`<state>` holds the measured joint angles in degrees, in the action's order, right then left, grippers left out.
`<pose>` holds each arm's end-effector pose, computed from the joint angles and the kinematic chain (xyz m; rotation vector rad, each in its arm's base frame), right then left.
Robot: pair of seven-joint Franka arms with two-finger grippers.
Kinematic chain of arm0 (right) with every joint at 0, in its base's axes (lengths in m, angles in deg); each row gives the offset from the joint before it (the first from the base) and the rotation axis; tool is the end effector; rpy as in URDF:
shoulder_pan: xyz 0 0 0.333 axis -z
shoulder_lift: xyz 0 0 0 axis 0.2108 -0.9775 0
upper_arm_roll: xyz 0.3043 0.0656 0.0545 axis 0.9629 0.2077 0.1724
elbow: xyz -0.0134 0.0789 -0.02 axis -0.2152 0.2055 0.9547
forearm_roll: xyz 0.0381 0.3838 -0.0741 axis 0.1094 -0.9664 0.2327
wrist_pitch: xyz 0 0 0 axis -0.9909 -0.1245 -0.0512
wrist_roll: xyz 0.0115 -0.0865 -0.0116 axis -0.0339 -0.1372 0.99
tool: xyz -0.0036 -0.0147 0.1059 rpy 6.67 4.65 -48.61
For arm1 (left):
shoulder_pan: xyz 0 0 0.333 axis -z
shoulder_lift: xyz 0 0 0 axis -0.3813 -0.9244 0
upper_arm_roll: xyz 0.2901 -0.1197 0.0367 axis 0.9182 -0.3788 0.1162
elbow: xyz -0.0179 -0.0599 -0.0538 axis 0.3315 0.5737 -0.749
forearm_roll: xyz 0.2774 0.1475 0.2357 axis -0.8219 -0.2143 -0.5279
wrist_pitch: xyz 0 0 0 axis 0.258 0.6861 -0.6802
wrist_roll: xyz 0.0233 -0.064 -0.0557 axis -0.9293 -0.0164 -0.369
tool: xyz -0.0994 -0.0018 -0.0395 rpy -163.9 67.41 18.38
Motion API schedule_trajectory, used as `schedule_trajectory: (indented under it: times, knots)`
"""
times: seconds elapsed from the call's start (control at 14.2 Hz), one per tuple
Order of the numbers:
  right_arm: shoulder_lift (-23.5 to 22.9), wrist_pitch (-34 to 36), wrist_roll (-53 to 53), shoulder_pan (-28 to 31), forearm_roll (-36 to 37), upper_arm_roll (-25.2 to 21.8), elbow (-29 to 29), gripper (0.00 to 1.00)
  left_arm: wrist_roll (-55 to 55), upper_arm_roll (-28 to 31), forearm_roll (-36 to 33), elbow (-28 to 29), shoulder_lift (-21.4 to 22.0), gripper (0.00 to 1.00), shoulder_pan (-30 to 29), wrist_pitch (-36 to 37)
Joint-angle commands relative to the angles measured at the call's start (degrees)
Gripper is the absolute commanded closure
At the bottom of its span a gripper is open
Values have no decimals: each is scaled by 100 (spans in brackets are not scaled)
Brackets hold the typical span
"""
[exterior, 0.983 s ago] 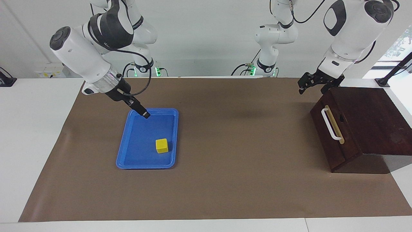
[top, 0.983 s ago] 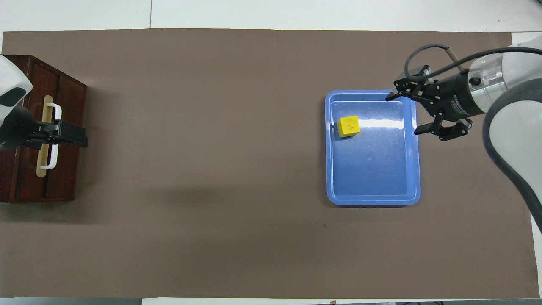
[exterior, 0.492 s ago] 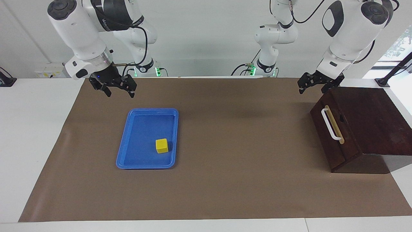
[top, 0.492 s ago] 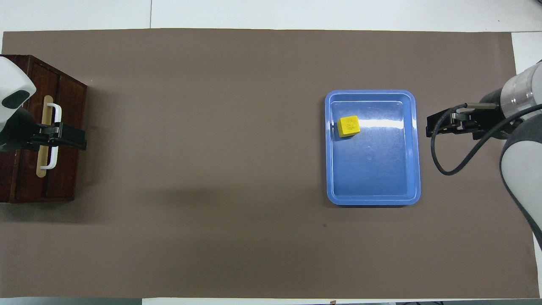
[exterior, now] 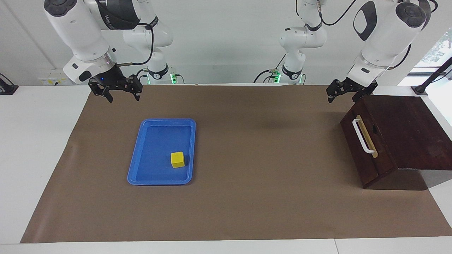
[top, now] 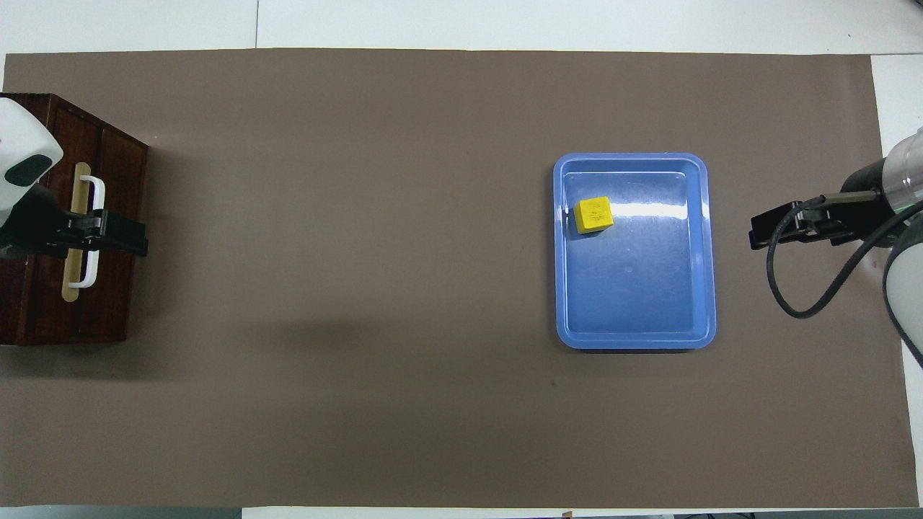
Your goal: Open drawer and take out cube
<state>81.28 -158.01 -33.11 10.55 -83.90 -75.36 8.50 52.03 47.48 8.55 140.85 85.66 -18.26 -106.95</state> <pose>0.5425 0.0224 0.5912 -3.1078 -0.0352 0.1385 0.5363 -0.0529 0.5815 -3.1291 0.1100 0.1277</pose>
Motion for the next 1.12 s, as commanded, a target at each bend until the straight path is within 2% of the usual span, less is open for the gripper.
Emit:
schedule_trajectory:
  times: [0.0,0.14,0.35,0.56,1.05]
  knots:
    - [221,144,-92,83,117,-20,266,0,37,15,-87,65,92,0,-21,-11]
    - [283,153,-118,171,240,-20,433,0,36,24,-87,73,101,0,-38,14]
    - [205,13,-276,180,530,-11,338,0,45,41,-87,73,101,0,-47,6]
    - [108,117,-321,241,504,24,100,0,36,41,-87,73,101,0,-38,6]
    - [107,276,-312,233,478,24,56,0,36,41,-87,73,101,0,-38,6]
